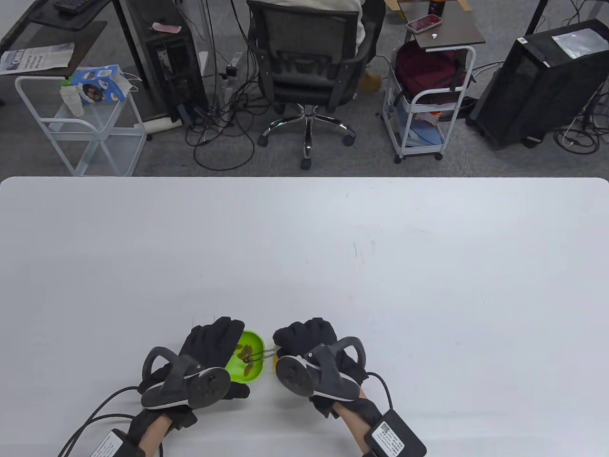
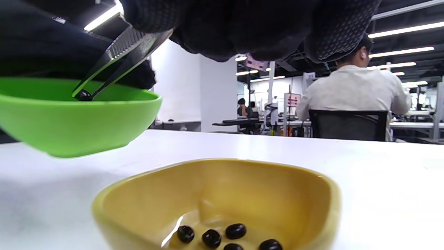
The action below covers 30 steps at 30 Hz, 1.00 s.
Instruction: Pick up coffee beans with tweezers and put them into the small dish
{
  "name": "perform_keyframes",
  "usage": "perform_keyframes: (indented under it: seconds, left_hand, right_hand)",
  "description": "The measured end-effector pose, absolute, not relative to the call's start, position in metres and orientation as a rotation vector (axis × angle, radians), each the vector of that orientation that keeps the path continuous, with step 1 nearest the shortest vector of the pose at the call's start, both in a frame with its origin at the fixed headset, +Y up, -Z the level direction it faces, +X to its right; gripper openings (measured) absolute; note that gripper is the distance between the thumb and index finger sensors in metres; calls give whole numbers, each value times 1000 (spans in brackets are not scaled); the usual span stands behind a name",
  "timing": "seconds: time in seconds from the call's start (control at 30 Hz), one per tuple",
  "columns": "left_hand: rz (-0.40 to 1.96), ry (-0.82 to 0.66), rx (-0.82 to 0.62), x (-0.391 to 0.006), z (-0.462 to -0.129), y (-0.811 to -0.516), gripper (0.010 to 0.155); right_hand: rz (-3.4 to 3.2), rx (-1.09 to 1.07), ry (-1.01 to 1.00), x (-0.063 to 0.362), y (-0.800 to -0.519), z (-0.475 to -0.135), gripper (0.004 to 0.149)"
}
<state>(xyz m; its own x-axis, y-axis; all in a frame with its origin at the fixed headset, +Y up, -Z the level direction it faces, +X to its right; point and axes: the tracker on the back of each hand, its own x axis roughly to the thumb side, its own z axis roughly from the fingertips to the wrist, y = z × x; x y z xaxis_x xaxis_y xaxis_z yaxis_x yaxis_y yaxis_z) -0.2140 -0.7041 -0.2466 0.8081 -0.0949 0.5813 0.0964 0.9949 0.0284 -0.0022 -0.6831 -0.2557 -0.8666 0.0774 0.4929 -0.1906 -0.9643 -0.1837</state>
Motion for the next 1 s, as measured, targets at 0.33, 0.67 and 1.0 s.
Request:
perform_keyframes:
  seconds: [0.33, 0.67, 1.0]
  left_hand:
    - [-100, -617, -3, -216, -246, -704, 115]
    - [-95, -610, -10, -217, -247, -704, 115]
    - [-89, -607, -9, -218, -248, -704, 115]
  right_hand:
    - [2852, 565, -287, 43, -681, -262, 42]
    - [2890, 442, -220, 61, -686, -271, 42]
    - [2887, 406, -172, 65, -690, -274, 43]
